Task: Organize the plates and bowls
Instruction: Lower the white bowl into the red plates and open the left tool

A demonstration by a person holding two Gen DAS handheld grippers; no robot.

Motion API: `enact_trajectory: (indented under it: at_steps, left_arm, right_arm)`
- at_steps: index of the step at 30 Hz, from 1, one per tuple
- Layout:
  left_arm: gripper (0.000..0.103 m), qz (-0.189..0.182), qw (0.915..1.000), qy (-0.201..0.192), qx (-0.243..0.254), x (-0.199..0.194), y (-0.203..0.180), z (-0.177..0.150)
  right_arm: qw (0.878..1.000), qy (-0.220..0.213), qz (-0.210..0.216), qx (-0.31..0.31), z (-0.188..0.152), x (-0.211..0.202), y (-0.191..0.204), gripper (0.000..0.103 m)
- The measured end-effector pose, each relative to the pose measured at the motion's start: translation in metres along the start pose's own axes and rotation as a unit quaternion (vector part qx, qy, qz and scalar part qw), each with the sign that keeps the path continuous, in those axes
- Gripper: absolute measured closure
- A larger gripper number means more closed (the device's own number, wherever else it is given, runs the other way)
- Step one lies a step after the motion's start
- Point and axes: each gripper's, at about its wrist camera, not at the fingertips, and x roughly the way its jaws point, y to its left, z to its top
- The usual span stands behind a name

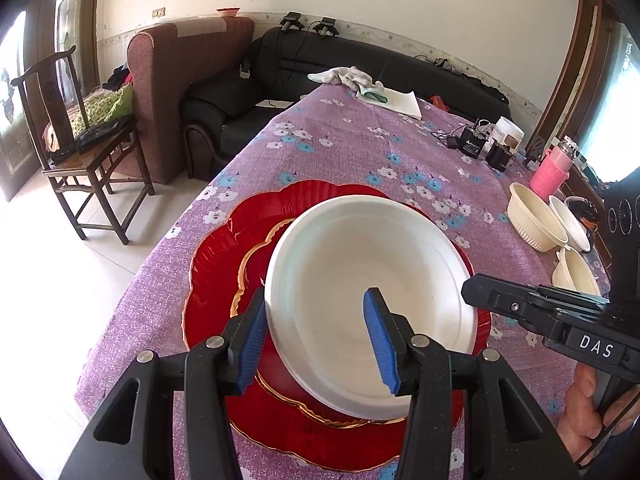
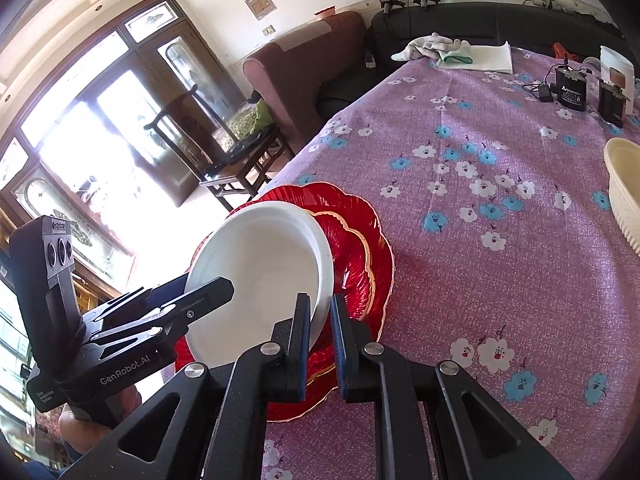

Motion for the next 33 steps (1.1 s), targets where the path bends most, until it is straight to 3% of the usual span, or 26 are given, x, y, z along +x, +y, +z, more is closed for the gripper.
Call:
enact_trajectory:
  at_steps: [33]
  left_arm:
    - [0.056,-0.001,0.9999,0.012,-0.011,0.012,0.004,-0.001]
  right_arm:
    - [1.000,0.006,-0.009,0.004,-0.003,0.008,-0.003,0.089]
